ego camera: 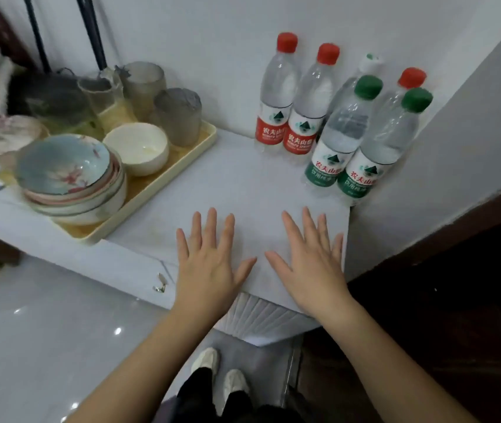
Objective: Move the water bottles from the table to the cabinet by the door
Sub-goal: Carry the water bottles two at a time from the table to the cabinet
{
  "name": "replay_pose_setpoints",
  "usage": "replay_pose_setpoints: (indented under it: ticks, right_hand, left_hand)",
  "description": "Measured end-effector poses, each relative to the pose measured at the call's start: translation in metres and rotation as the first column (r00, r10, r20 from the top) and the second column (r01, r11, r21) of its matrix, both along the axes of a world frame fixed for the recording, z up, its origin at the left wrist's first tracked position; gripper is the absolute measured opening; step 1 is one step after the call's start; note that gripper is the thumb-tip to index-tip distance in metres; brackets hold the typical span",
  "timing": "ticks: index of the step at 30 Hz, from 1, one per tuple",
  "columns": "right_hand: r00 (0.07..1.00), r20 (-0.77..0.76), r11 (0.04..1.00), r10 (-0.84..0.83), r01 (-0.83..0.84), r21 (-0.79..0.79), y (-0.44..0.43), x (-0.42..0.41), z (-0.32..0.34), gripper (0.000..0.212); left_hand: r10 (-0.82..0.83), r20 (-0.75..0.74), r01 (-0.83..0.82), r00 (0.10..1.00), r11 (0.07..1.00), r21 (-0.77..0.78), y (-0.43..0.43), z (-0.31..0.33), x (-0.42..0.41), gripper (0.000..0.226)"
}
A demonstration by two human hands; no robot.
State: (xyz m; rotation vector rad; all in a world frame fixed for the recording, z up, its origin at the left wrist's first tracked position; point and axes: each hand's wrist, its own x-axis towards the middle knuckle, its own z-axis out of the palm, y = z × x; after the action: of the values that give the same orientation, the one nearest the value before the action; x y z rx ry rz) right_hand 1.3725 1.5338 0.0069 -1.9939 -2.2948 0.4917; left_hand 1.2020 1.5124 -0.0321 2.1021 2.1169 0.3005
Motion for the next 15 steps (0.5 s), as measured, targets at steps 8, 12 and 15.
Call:
replay_pose_setpoints:
  ticks: [8,12,15]
  right_hand:
    - [0.854,0.036,0.854,0.52,-0.519,-0.027,-0.047,-0.065,-0.021,0.078]
    - [0.704,0.09,0.709,0.705,-0.702,-0.067,-0.076,-0.101,-0.034,0.077]
    - [0.565,0.154,0.583,0.811,-0.801,-0.133,-0.102,-0.127,-0.049,0.075]
  left_hand:
    - [0.421,0.034,-0.418,0.906,0.905,-0.074,-0.139,-0.019,-0.048,0.08]
    - [0.621,0.055,-0.608,0.782,0.779,-0.15,-0.198,-0.034,-0.056,0.081]
    - [0.731,0.062,-0.707,0.68,0.676,-0.209,-0.238,-0.049,-0.059,0.08]
